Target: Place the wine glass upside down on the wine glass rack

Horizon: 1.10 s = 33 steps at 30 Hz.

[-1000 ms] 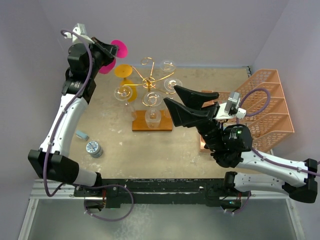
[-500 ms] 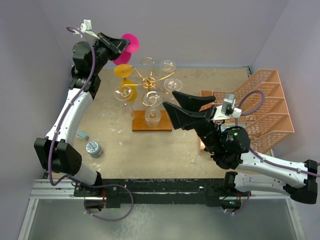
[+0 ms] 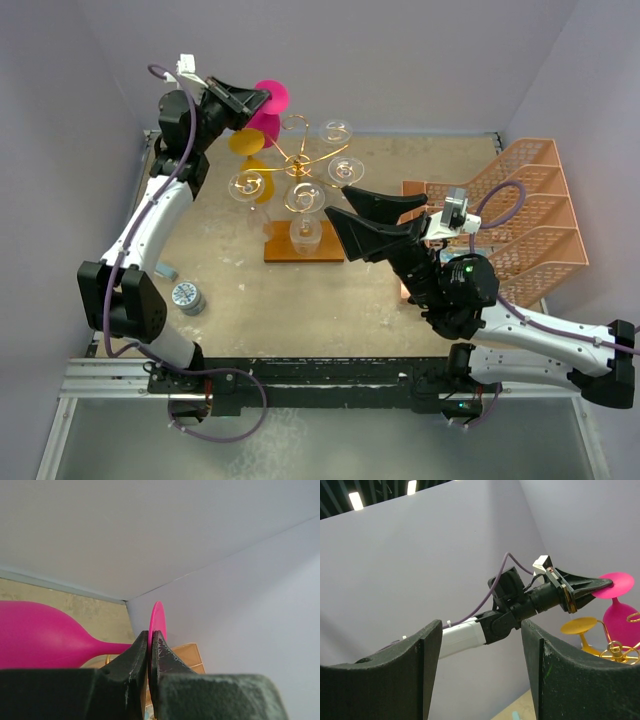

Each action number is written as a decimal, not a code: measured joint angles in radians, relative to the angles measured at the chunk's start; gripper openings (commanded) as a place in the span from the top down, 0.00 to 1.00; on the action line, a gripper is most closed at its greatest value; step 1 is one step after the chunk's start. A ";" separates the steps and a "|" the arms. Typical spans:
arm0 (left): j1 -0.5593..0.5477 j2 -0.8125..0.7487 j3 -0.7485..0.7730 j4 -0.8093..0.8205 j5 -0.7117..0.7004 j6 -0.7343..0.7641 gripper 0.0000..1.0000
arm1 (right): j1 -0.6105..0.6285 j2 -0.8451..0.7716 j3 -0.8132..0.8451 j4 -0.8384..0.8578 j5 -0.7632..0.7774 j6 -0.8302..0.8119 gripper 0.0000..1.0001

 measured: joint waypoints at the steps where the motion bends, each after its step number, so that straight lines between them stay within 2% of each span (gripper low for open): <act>1: 0.000 0.000 0.000 -0.007 -0.002 -0.008 1.00 | 0.000 0.000 0.000 0.000 0.000 0.002 0.34; 15: -0.016 0.011 0.000 -0.121 -0.066 -0.056 1.00 | 0.000 0.000 -0.003 0.001 -0.004 0.011 0.33; 33: -0.037 0.019 0.025 -0.214 -0.063 -0.057 1.00 | 0.000 0.010 -0.006 0.000 -0.007 0.018 0.34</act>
